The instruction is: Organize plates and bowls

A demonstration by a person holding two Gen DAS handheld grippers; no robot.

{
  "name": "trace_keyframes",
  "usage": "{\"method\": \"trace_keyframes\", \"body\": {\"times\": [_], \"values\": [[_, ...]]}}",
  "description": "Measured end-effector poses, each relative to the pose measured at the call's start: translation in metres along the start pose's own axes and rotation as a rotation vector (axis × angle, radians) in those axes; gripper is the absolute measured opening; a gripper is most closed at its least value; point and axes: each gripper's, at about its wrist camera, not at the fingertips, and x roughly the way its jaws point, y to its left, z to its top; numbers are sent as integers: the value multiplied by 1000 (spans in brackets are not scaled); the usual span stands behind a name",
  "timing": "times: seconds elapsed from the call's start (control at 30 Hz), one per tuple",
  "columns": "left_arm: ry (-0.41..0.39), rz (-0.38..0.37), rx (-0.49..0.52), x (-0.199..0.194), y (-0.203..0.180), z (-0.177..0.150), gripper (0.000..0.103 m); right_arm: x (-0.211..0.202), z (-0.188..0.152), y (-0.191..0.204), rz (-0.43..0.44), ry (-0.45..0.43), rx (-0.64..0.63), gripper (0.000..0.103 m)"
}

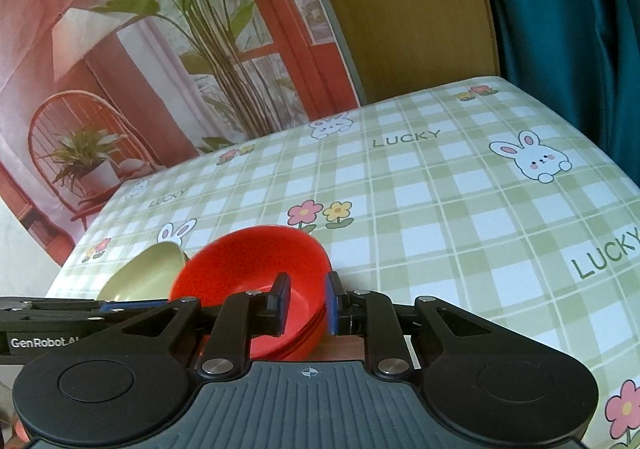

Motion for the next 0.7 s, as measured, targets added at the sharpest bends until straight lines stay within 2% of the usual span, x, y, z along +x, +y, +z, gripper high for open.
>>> {"method": "trace_keyframes", "body": {"times": [0.3, 0.4, 0.7], "values": [[-25, 5, -45, -5, 10, 4, 27, 13, -4, -10, 2, 31, 39, 19], [-23, 13, -57, -3, 12, 5, 27, 16, -7, -16, 11, 33, 67, 14], [-9, 29, -50, 4, 8, 6, 27, 19, -10, -33, 26, 15, 149, 11]]}}
